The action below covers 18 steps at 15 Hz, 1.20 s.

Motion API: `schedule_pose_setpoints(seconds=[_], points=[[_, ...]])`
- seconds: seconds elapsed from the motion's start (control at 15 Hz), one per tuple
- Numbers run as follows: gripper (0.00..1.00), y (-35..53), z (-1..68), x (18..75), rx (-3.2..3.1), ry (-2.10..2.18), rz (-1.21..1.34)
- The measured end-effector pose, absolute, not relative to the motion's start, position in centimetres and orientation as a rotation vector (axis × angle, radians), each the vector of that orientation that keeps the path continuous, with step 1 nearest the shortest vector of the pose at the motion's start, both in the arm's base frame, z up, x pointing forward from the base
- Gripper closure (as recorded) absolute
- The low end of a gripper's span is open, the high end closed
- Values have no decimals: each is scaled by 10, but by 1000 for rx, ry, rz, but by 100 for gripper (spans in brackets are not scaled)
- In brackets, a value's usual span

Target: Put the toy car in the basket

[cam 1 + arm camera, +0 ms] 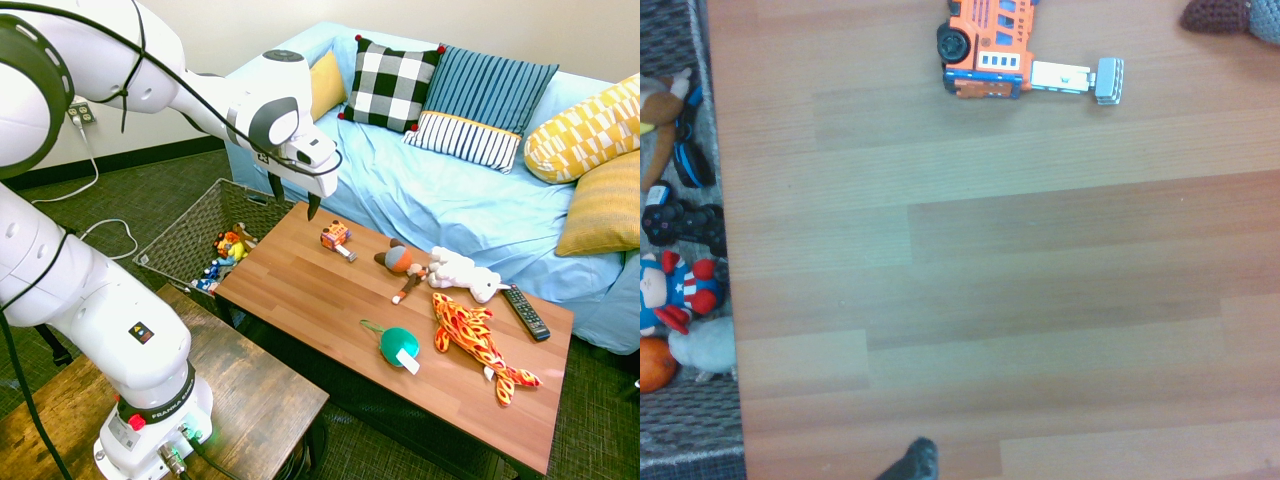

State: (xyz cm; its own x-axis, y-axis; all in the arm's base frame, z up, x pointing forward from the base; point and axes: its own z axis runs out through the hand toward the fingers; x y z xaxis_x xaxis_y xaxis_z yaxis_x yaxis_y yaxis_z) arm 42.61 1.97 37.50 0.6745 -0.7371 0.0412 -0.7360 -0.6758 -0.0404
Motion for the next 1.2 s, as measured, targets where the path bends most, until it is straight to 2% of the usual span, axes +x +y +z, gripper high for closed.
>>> schedule_pose_setpoints(seconds=[0.2, 0.47, 0.73, 1.2], points=[[0, 19, 371, 433, -2859, 1253, -76], [0, -9, 351, 502, -2808, 1290, -94], [0, -35, 283, 569, -2791, 1262, -43], [0, -6, 179, 633, -2814, 1144, -30]])
